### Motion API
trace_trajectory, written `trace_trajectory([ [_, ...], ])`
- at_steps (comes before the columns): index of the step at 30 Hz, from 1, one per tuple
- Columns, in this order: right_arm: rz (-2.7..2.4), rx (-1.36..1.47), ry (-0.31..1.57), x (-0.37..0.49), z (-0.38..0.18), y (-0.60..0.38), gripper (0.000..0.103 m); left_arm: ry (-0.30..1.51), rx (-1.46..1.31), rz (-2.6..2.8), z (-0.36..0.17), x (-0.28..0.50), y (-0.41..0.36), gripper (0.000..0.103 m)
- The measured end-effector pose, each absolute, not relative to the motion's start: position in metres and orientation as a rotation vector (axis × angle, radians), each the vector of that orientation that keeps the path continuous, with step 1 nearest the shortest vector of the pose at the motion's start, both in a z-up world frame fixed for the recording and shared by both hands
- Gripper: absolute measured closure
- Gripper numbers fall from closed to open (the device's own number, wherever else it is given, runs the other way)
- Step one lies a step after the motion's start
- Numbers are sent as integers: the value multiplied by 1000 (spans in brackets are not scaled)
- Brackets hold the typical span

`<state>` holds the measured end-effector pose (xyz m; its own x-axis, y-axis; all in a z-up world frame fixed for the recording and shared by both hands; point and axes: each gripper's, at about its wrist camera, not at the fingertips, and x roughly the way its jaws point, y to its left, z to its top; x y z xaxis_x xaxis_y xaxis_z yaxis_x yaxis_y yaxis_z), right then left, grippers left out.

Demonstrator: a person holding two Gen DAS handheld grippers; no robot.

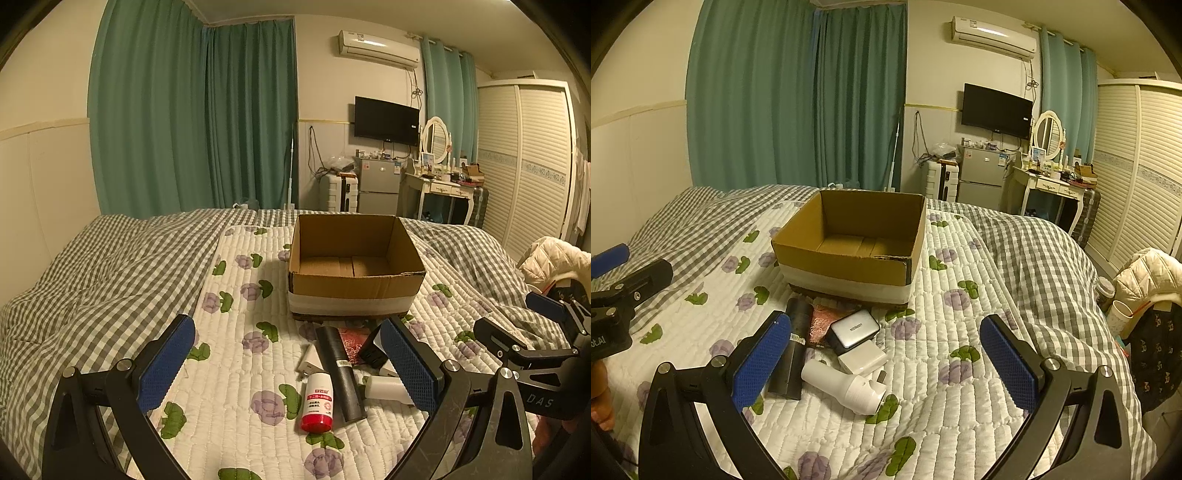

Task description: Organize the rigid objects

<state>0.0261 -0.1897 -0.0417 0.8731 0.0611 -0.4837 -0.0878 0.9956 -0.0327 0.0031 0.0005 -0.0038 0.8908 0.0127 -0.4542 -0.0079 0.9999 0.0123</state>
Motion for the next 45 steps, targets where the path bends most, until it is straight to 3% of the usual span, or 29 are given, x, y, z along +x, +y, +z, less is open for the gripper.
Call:
trace_trajectory([
  [17,99,-81,514,29,-34,-189,0,478,2,5,3,7,-7,0],
  [29,131,-93,683,72,-75,-196,0,801,79,61,-96,63,-18,3],
  [33,147,-75,732,81,-89,-198,0,904,130,60,-131,74,-27,20],
  [39,158,-60,787,89,-102,-200,0,1007,145,36,-158,88,-32,27],
  [42,161,-66,814,93,-107,-198,0,1048,153,15,-165,96,-37,41],
  [44,163,-81,828,95,-111,-195,0,1046,150,-18,-164,96,-40,64],
  [45,165,-91,833,96,-112,-193,0,1043,143,-35,-162,95,-41,66],
])
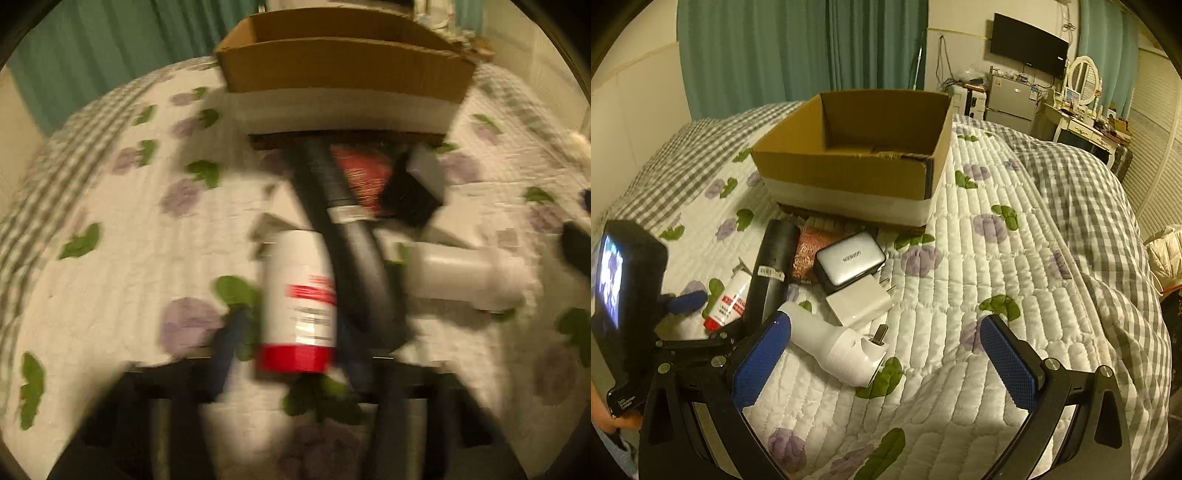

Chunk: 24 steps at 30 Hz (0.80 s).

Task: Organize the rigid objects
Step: 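Grasp the red-capped white bottle with the left tool while the right tool grasps the white cylindrical device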

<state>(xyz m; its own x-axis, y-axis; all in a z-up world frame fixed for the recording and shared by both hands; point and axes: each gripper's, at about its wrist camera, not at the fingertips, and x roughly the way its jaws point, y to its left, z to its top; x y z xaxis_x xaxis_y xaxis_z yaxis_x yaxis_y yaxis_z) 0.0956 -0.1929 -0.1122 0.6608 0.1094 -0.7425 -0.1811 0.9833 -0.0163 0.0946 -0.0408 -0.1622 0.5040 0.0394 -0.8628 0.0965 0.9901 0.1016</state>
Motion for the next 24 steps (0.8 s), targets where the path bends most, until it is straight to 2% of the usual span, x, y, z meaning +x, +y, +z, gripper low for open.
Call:
trace_trajectory([
  [10,218,-258,944,103,-140,-161,2,936,80,-31,-119,70,-18,67],
  [15,253,-387,1057,118,-170,-134,18,911,46,-37,-108,65,-7,67],
  [19,240,-441,1112,128,-188,-126,39,889,38,-46,-101,61,-3,67],
  [24,229,-474,1037,111,-177,-125,41,871,30,-39,-93,58,2,67],
])
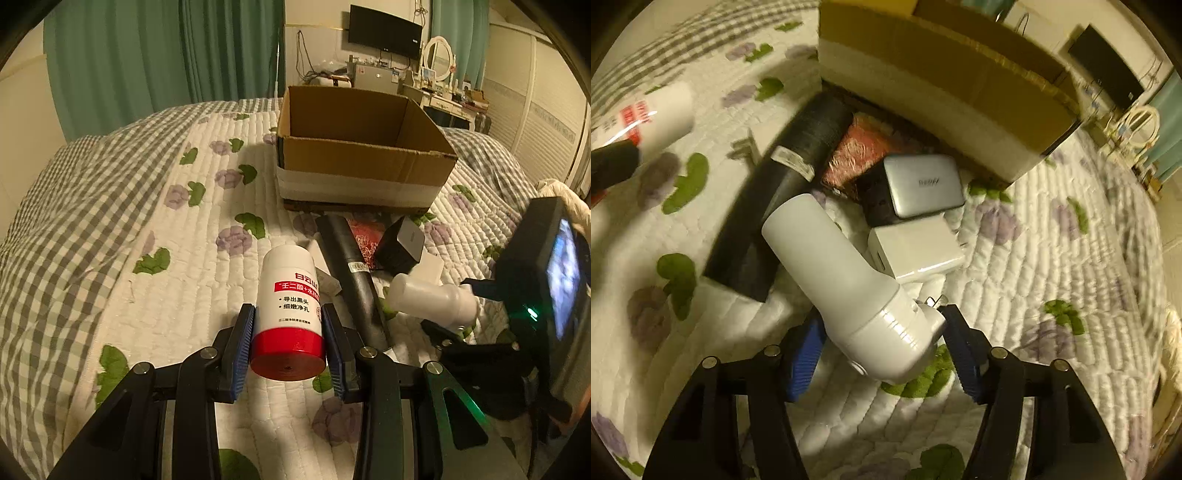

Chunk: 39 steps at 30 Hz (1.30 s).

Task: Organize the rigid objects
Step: 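Carry the bottle with the left tool into the box while the right tool drops the white device in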

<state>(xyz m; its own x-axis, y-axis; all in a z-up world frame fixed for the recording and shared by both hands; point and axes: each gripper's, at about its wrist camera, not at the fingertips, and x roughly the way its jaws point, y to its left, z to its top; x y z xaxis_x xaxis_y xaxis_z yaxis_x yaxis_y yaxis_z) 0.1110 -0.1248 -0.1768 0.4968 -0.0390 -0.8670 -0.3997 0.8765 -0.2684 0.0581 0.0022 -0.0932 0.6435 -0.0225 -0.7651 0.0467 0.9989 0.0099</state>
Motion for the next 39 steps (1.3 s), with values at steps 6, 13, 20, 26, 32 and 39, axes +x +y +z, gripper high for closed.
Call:
trace_trajectory([
  [6,197,-457,870,85,-138,-128,41,833,25,-35,-77,58,4,67],
  [13,204,-312,783,100,-79,-149,41,747,50,-78,-40,81,-10,67],
  [20,204,-263,685,135,-12,-165,41,642,49,-132,11,138,-29,67],
  [26,193,-228,651,191,12,-180,41,608,84,-152,21,198,-47,67],
  [32,171,-225,677,245,1,-190,41,668,85,-143,-14,255,-57,67],
  [39,171,-225,715,284,-22,-199,41,706,105,-129,-52,294,-60,54],
])
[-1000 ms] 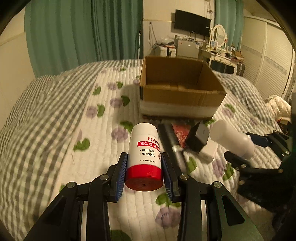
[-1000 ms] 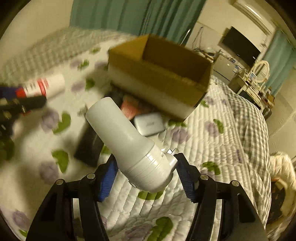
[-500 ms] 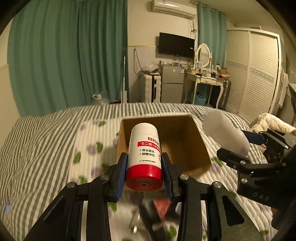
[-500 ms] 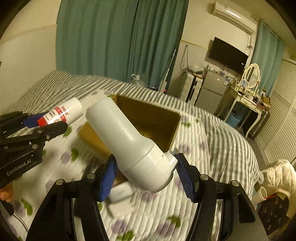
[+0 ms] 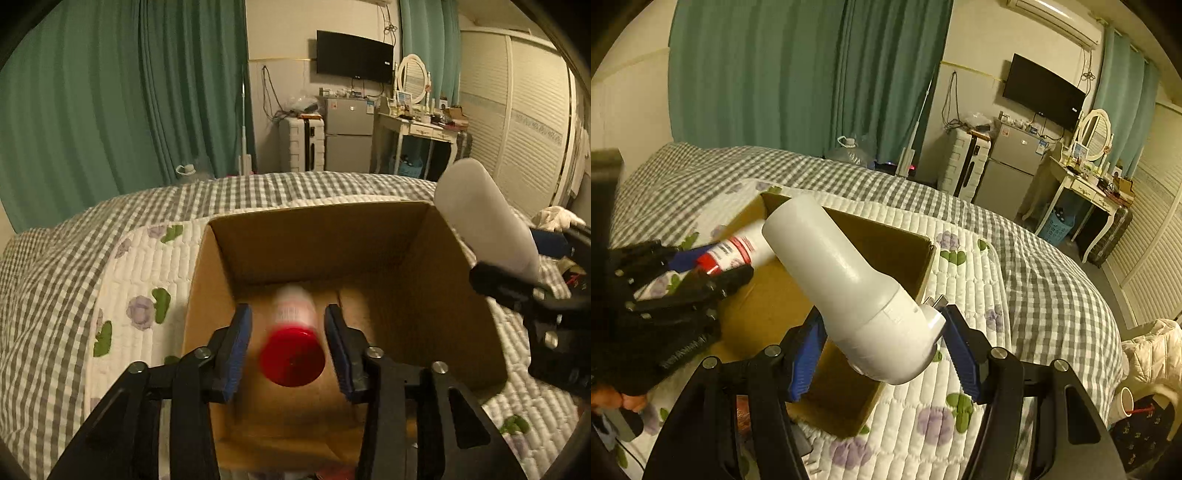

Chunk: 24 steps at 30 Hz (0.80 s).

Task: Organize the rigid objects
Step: 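Carry the bottle with the left tool into the box while the right tool drops the white device in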

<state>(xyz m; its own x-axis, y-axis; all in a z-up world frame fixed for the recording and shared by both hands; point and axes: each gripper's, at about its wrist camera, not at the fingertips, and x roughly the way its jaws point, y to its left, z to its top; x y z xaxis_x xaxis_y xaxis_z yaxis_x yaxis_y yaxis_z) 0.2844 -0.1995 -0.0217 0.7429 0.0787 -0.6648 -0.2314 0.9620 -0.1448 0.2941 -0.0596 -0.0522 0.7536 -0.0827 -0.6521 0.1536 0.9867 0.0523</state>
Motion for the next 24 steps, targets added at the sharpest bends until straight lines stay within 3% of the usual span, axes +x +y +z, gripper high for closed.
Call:
trace_trajectory([
  [3,165,-218,716,297,-28,-199,41,697,89,-111,-52,295,-53,43],
  [9,183,-176,755,326,-42,-193,41,698,54,-63,-43,287,-29,43],
  [10,185,-167,762,329,-45,-191,40,693,50,-62,-40,283,-26,38],
  [13,216,-126,761,326,-46,-188,27,664,58,-51,-27,266,-16,26],
  [24,230,-119,627,211,23,-187,10,589,44,-10,43,156,-3,12],
])
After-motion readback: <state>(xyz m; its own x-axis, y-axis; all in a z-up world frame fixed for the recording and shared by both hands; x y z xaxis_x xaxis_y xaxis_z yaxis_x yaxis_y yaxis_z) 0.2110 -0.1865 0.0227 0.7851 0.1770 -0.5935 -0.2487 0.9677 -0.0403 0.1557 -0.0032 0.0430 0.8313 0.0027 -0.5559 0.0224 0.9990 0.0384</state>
